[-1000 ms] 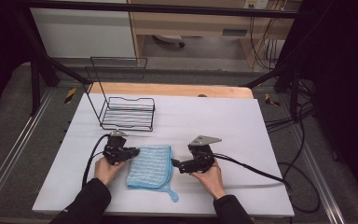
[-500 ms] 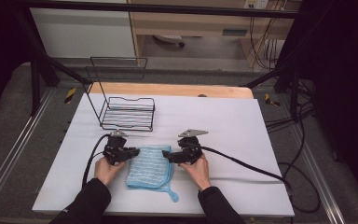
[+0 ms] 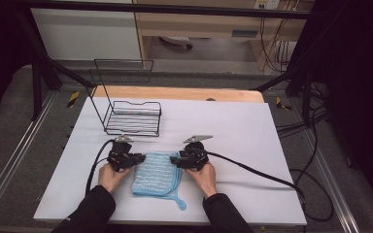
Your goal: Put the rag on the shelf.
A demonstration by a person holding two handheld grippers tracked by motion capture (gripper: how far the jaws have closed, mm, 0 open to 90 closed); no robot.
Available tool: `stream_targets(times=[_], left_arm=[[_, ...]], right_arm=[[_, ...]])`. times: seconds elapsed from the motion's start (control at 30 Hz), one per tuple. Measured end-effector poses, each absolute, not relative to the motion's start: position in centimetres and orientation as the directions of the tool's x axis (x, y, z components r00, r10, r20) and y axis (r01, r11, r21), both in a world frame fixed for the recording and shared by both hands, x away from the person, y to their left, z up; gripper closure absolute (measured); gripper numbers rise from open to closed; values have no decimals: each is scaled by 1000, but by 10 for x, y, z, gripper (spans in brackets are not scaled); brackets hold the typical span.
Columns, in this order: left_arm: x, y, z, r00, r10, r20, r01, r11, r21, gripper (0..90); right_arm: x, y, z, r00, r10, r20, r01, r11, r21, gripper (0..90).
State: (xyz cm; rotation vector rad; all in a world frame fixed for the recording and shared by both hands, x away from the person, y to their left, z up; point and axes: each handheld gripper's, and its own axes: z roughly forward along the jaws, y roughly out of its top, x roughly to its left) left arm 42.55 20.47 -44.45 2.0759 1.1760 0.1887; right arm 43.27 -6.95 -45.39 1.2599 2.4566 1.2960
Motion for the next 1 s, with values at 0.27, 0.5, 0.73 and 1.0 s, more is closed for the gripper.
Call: stream_targets(times=[0.27, 0.5, 0.73, 1.0], left_arm=[[425, 205, -445, 574, 790, -213, 682, -318, 659, 807], [425, 205, -445, 574, 790, -217, 682, -315, 660, 808], [427, 208, -444, 564, 787, -248, 696, -292, 656, 821], [425, 213, -440, 568, 776, -275, 690, -266, 673, 832]], right_arm=[[434, -69, -455, -645, 695, 317, 656, 290, 697, 613], [435, -68, -456, -639, 678, 363, 683, 282, 674, 726], [437, -70, -454, -631, 664, 402, 704, 272, 656, 797], [434, -73, -449, -637, 656, 405, 690, 251, 679, 809]])
